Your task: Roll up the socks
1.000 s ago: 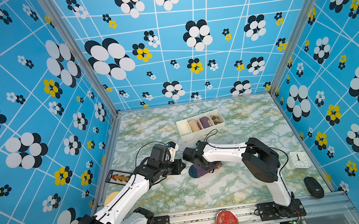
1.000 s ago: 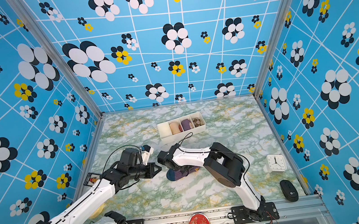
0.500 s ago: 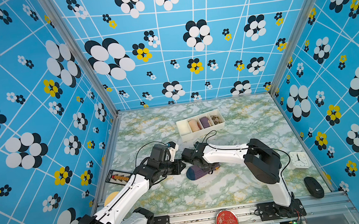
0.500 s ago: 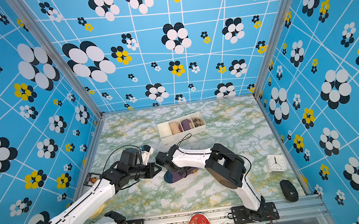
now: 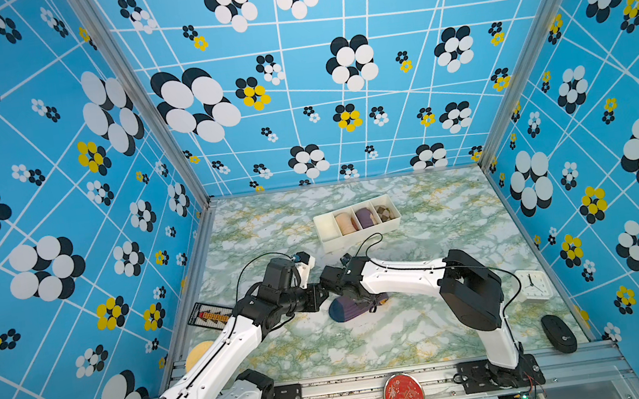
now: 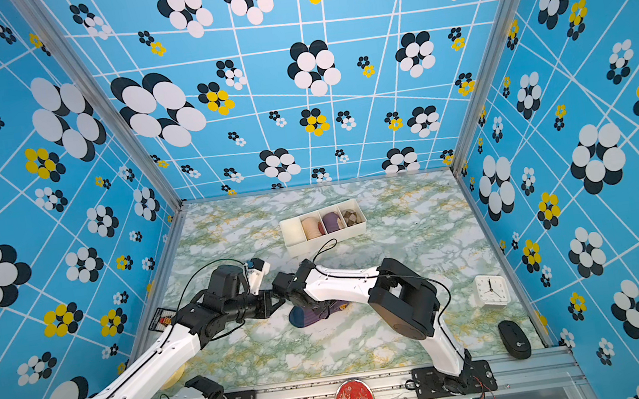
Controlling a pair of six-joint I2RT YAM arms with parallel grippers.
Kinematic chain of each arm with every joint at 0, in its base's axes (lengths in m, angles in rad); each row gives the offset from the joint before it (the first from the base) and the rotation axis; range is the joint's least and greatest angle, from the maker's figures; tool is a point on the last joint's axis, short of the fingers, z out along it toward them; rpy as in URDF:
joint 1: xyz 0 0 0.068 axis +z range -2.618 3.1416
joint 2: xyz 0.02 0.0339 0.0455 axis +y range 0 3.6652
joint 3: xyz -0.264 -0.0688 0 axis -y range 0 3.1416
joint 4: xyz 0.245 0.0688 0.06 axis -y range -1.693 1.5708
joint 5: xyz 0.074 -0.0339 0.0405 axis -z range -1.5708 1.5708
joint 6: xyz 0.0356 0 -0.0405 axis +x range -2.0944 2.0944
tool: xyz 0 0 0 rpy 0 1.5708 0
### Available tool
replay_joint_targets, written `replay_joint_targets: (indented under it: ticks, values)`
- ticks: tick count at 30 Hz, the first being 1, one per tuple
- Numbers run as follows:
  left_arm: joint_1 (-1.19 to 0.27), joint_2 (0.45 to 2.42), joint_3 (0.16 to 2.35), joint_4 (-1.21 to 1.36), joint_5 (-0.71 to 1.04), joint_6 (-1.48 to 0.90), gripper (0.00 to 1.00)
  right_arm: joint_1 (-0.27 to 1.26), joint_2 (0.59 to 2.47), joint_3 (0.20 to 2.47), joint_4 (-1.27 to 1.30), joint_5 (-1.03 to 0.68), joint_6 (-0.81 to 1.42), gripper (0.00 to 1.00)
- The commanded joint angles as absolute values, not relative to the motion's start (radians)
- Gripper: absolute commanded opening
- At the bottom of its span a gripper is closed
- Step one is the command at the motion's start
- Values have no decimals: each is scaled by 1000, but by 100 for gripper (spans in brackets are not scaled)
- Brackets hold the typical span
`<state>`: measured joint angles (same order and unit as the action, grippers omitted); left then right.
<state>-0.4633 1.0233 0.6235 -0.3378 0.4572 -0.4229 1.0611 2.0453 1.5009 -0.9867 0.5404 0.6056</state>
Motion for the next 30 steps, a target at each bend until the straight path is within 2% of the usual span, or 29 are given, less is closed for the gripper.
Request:
replay_joint_targets:
  ticks: [1, 30]
  values:
    - [-453, 1016, 640, -357, 461, -410, 2, 1071, 2043, 1524, -997, 531, 595, 41]
    - [-432, 987, 665, -376, 462, -410, 3, 1097, 2016, 1530, -916, 446, 542, 41]
